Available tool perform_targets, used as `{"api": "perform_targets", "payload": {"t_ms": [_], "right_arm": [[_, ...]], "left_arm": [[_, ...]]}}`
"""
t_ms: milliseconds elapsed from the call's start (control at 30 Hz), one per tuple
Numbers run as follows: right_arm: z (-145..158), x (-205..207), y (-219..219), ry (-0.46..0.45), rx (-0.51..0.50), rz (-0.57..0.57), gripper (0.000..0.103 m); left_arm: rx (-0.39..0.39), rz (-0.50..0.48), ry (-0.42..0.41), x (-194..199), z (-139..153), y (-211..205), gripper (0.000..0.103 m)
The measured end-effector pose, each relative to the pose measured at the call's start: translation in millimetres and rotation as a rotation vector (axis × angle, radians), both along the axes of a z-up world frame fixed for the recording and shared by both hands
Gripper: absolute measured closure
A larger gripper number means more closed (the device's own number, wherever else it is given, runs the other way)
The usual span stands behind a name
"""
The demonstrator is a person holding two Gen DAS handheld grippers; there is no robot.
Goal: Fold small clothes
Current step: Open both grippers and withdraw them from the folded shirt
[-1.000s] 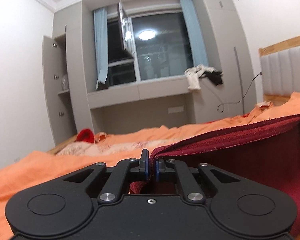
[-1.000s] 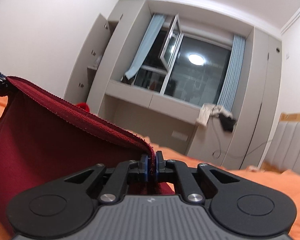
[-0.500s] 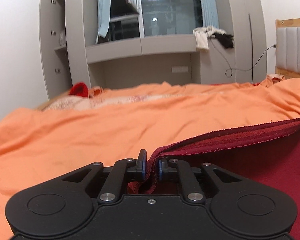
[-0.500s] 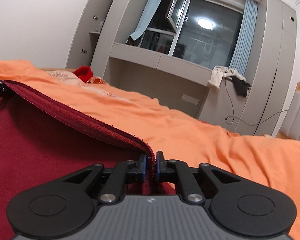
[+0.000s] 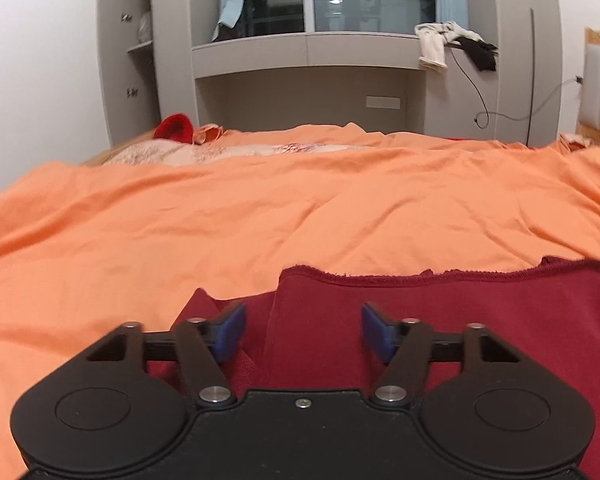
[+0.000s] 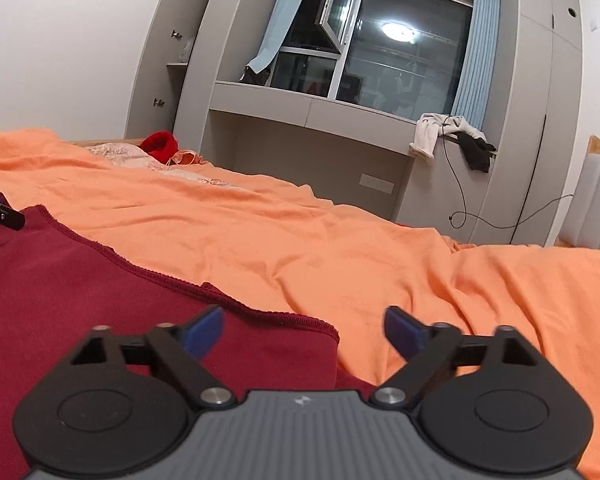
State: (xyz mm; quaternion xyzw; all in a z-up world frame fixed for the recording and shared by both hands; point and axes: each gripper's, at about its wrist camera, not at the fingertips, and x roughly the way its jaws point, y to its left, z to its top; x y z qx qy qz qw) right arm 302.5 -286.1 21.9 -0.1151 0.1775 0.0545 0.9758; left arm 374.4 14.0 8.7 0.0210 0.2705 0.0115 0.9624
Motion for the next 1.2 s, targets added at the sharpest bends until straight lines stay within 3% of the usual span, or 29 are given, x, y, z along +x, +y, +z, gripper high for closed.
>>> {"api": "perform_targets", "payload": {"t_ms": [67,333,433,600,700,767,1000,1200], "right_arm": [[0,2,0,-0.001,-0.022,-0.015,0.001],[-35,30,-14,0.131,-0.132,-0.140,0.000],[-38,34,-34,0.179,0.014,-0.125,0.000],[-24,18,-60,0.126,0.165,-0.123,0.000],[-15,8,-76,0.095,0.234,-0.139,0.000],[-8,2,-83,0.076,0.263,-0.148,0.000],[18,-24,-78,-0.008,0.328,-0.138,0.000],[38,-51,-52,-0.071,0.348,-0.072,0.000]], "left_arm": [[-0.019,0.001,0.003,-1,-1,4,0.020],[0.079,0.013,0.062,0,-17,-10,0.016],[0.077,0.016,0.063,1,-16,-9,0.015],[0.037,-0.003,0.030,-5,-7,-4,0.013],[-0.006,-0.009,-0.028,-16,6,0,0.006],[-0.039,0.000,-0.073,-26,16,4,0.001],[-0.151,0.003,-0.126,-50,36,13,0.001],[-0.165,-0.014,-0.170,-84,39,11,0.001]]}}
